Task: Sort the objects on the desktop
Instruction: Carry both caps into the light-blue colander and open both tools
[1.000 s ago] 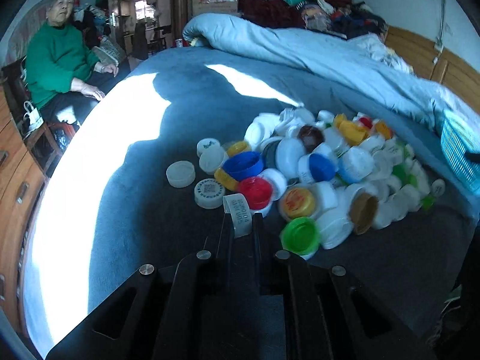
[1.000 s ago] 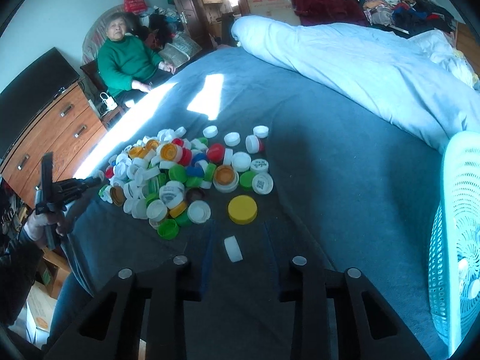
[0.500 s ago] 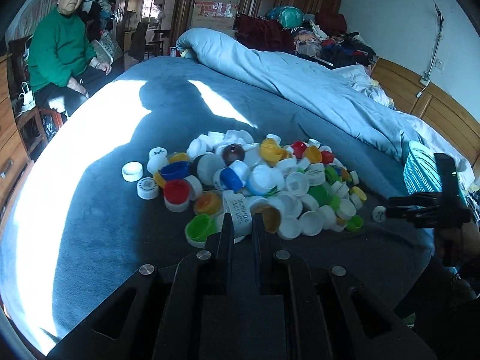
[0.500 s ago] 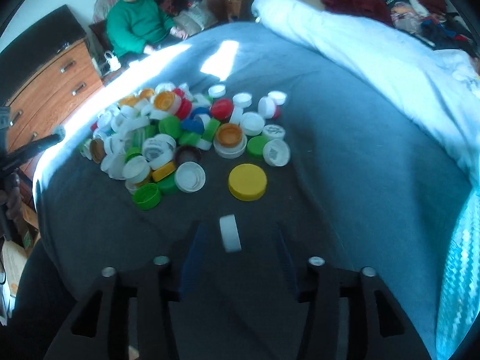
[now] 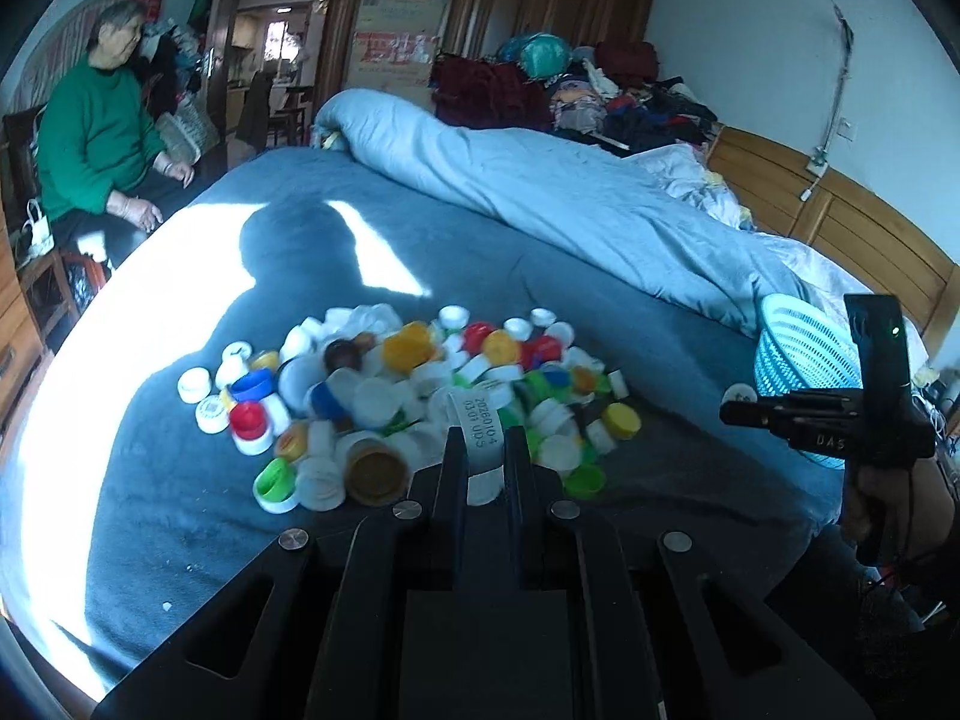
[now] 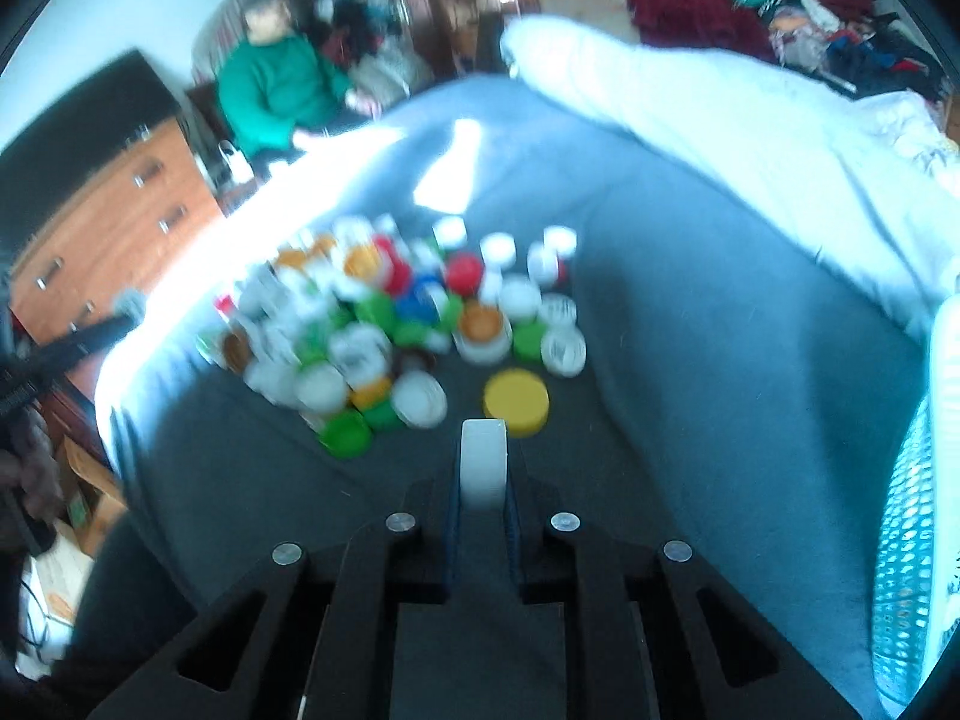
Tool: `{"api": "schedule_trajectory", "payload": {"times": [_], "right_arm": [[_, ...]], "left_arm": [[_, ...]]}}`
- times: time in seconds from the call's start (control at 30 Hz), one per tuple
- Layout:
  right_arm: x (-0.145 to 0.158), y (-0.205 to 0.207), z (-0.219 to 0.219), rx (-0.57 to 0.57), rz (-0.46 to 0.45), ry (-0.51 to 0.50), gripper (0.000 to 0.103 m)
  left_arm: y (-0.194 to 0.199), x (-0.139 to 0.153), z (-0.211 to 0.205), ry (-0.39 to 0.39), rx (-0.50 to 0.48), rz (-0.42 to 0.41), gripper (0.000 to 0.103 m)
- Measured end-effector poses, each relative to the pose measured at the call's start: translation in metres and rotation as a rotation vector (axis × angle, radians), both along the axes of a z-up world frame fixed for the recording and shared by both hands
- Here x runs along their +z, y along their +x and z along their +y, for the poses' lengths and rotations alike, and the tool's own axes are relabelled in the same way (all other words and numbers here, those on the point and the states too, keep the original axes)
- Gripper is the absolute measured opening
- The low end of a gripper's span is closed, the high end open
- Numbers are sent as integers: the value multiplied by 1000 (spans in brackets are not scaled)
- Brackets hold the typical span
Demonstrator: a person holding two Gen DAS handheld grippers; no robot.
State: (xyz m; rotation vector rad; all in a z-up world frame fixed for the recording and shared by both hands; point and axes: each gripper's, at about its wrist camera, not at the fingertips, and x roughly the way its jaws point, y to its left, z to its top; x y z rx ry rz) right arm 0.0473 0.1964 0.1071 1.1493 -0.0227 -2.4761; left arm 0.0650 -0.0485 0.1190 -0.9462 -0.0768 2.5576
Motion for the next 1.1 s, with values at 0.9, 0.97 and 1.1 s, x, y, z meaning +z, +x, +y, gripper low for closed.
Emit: {"api": "schedule_trajectory", "payload": {"times": [0.9,0.97,1.1], "right_arm": [[97,46,90,-142,187,1,14],[98,48,100,-160,188,2,14],[101,53,122,-200,197,0,14]], "left_arm": [[-16,48,174,-88,-133,-7,9],[-16,47,193,-117,-154,-13,9],[-14,49,231,-164,-205,-2,9]]}}
